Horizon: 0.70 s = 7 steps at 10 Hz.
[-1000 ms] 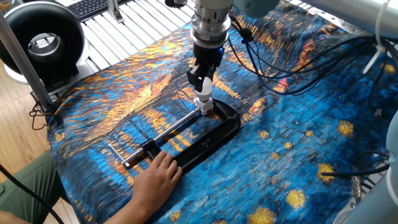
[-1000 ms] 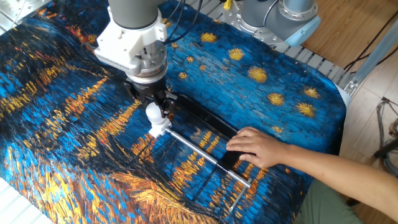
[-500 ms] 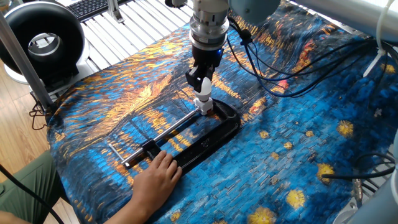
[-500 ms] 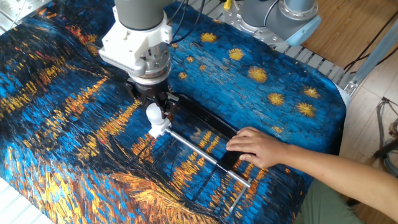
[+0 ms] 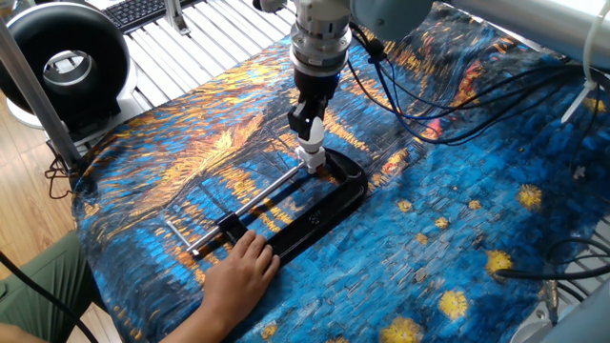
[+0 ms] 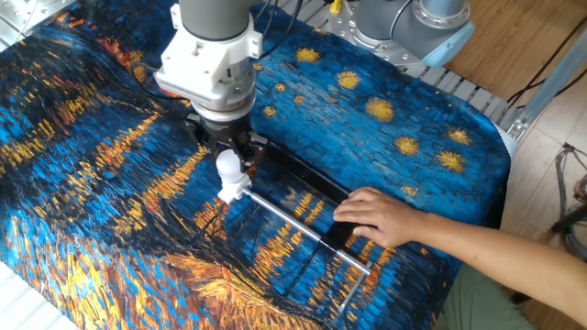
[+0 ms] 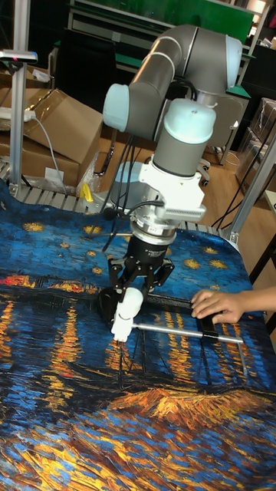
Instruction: Take out the light bulb by rotating it
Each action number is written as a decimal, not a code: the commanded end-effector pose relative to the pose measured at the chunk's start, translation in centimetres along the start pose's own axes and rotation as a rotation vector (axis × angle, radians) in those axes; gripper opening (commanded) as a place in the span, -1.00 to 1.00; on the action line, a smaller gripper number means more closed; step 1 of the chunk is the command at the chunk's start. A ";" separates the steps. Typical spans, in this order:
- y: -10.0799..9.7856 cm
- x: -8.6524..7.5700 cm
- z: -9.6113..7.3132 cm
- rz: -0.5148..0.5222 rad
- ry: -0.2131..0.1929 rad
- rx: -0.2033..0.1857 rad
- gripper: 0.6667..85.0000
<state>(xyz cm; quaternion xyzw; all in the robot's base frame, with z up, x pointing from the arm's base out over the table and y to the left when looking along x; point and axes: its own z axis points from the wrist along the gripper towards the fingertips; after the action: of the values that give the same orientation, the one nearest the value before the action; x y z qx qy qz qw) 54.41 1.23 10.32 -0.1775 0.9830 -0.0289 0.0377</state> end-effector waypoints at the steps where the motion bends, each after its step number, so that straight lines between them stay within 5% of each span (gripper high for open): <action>1: -0.3 -0.3 -0.4 -0.099 -0.016 0.013 -0.45; 7: -1.4 0.1 0.4 -0.422 -0.034 0.036 -0.47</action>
<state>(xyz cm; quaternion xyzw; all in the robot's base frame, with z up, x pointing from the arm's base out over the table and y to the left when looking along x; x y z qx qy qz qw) 54.84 0.30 10.23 -0.3162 0.9463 -0.0482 0.0481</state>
